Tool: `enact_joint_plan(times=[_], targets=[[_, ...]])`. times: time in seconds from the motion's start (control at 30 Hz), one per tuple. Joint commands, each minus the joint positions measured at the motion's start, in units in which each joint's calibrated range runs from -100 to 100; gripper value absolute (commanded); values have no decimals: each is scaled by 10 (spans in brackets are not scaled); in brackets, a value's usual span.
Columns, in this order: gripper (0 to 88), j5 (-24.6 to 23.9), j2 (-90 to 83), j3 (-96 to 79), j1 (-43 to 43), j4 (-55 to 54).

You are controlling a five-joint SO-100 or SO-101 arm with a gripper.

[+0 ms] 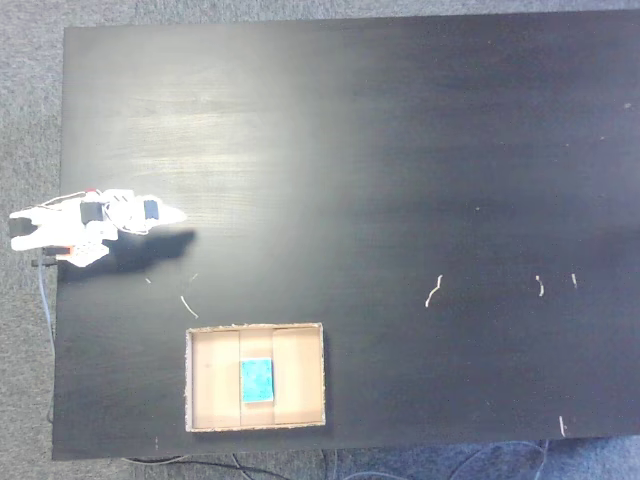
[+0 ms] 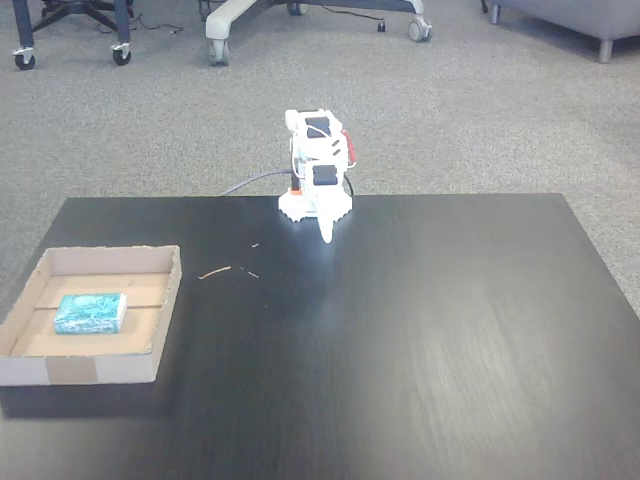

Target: Pick the green block and drop it in the box on the right.

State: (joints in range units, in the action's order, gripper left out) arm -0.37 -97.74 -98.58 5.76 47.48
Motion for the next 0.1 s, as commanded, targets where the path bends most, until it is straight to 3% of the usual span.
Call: enact_joint_plan(times=[0.0, 0.07], targets=[[2, -2, -3, -14, -4, 2], [2, -2, -3, -14, -4, 2]])
